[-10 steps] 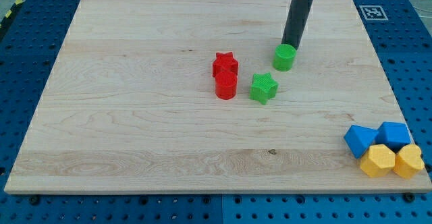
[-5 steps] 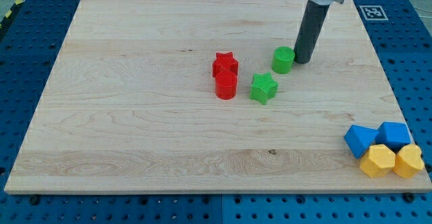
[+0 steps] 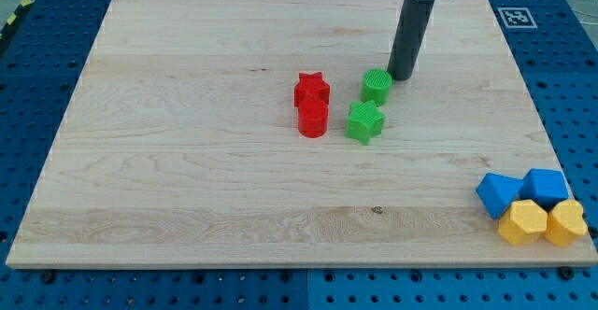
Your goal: Move the green circle at the top of the green star
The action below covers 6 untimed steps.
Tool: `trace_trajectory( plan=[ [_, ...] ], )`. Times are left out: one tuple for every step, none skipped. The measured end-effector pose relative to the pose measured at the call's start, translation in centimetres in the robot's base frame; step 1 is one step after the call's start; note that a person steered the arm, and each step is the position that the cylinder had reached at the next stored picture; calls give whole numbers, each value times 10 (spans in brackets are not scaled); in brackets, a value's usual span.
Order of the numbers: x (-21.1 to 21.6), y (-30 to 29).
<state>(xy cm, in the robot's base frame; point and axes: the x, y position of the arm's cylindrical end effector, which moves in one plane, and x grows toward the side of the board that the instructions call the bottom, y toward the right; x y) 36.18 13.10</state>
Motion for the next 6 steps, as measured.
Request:
trace_trajectory(
  plan=[
    [-6,-2],
    [10,-8],
    [10,-9],
    [19,-9],
    [23,8],
    [27,-1]
  ],
)
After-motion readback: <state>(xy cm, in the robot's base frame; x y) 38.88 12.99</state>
